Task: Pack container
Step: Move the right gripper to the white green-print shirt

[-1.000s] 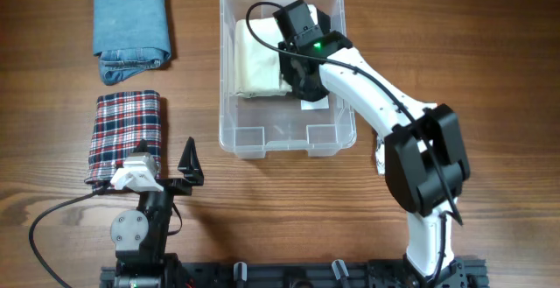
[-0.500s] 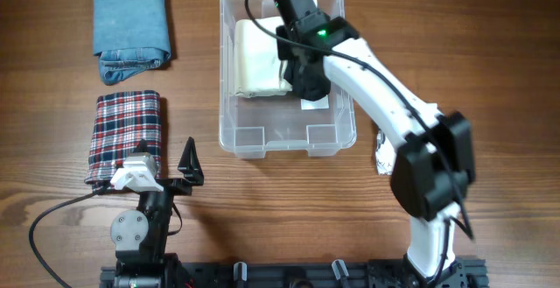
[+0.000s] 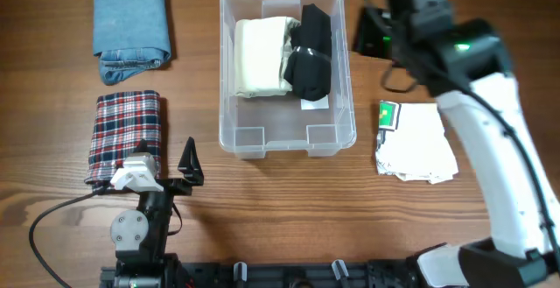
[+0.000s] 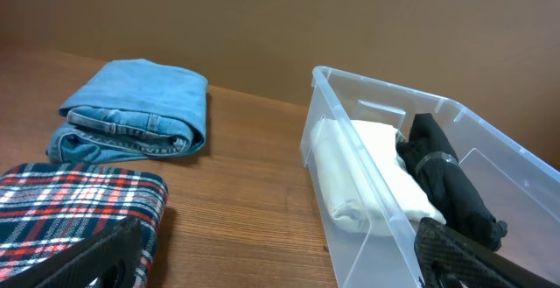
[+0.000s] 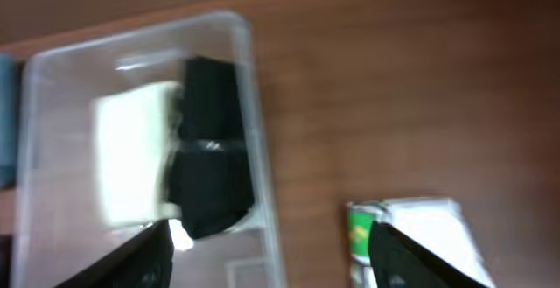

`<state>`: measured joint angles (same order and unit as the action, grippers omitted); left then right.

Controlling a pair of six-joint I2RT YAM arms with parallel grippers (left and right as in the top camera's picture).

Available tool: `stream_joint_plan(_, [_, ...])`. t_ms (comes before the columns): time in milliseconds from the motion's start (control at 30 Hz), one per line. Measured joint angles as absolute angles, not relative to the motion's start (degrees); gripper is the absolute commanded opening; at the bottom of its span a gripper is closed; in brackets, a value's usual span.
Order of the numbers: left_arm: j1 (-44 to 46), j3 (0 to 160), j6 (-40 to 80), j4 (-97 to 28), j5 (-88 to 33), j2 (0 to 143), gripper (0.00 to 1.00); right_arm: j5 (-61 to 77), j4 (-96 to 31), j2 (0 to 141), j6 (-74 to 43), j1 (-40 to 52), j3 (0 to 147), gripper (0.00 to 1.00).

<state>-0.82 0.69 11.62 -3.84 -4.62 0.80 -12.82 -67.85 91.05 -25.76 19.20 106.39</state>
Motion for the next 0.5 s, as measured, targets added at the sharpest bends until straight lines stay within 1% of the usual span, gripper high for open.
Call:
stream_joint_plan(200, [-0.82,0.69,11.62,-3.84,-4.62,0.80,1.00,-13.08,-77.76,86.52,-29.82,11.92,106.39,0.75])
stream_joint_plan(233, [-0.82,0.69,11.62,-3.84,-4.62,0.80,1.00,-13.08,-78.98,85.71,-31.18,10.55,106.39,0.76])
stream_joint_plan(267, [-0.82,0.69,11.62,-3.84,-4.62,0.80,1.00,-13.13,-80.23,84.93,-32.64,9.23,106.37,0.80])
stream_joint_plan(333, [-0.82,0.69,11.62,-3.84,-4.62,0.80,1.00,-13.10,-82.19,83.77,-35.51,7.05,106.32,0.83])
stream_joint_plan(500, [-0.82,0.69,11.62,-3.84,-4.62,0.80,1.00,-13.10,-86.78,82.91,-42.70,3.01,105.86,0.89])
